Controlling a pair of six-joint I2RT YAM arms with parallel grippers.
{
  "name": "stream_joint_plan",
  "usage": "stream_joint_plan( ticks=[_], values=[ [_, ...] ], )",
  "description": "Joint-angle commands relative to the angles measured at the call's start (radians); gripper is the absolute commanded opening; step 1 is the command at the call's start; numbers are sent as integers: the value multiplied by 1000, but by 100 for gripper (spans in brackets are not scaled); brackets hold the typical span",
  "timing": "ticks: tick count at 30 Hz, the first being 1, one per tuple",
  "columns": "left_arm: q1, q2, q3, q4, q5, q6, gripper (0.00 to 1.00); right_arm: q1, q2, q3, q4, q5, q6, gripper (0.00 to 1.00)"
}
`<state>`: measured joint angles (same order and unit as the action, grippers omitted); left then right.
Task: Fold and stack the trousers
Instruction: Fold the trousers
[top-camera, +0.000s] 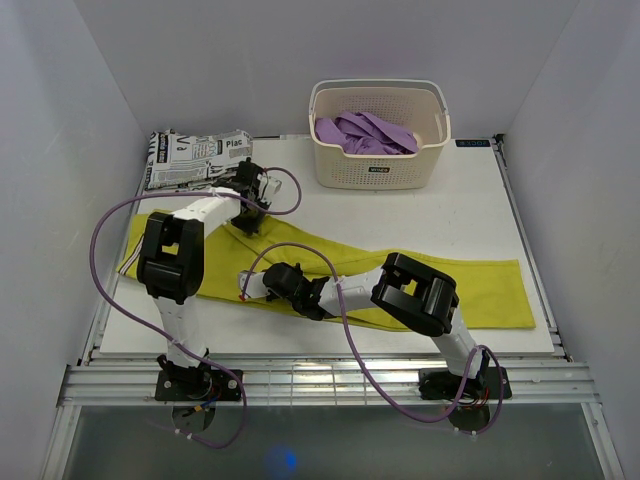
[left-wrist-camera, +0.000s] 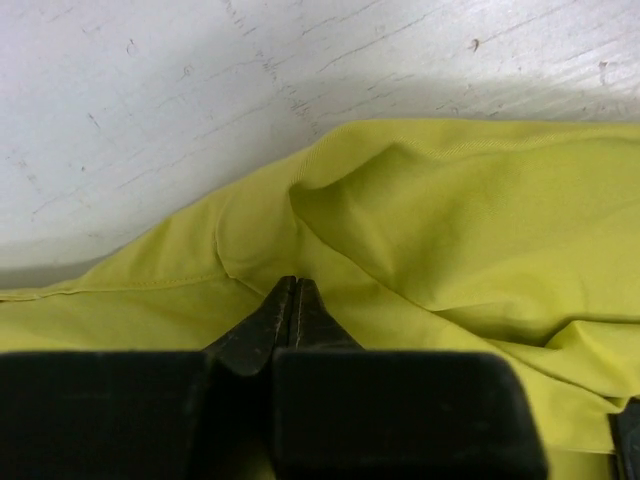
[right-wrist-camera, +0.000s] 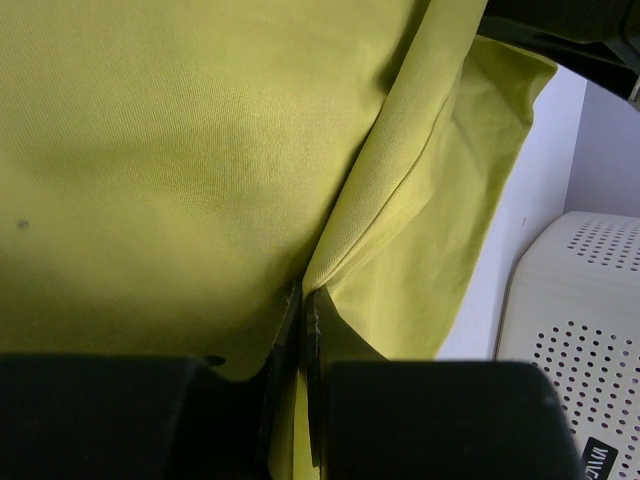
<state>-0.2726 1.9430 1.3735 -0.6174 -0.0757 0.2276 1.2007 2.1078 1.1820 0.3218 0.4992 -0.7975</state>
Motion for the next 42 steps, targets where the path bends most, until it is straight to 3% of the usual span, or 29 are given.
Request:
stream_joint_plan(
  ticks=[1, 2, 15, 16, 17, 20, 27, 32, 34, 37, 38, 42],
  values=[
    [-5, -41, 36, 16, -44, 10, 4, -6, 116, -73, -251, -122, 64, 8],
    [-5, -49, 61, 18, -52, 15, 0, -6, 115, -74, -251, -123, 63, 8],
    [-5, -29, 222, -13, -26, 49, 0, -6, 109, -78, -253, -128, 61, 8],
    [-7, -12, 239, -34, -15, 36, 7, -4, 109, -79, -253, -128, 63, 8],
    [-11, -10, 234, -47, 8, 15, 32, -4, 109, -79, -251, -128, 61, 8],
    [-23, -36, 135, -53, 13, -7, 50, -4, 107, -82, -250, -128, 60, 8],
    [-23, -36, 2, 4, -21, -33, 52, -6, 110, -82, -248, -129, 60, 8],
    [-22, 2, -25, 19, -61, -25, 44, -6, 107, -85, -245, -133, 60, 8],
    [-19, 1, -30, 41, -70, -24, 28, -6, 106, -88, -244, -134, 60, 8],
    [-17, -7, 4, 47, -79, -10, 12, -6, 103, -93, -242, -136, 58, 8],
    [-17, -9, 18, 44, -84, 2, 2, -4, 104, -94, -242, -136, 58, 8],
    [-13, -21, 93, 42, -95, 29, 0, -6, 104, -94, -242, -136, 57, 8]
  ],
)
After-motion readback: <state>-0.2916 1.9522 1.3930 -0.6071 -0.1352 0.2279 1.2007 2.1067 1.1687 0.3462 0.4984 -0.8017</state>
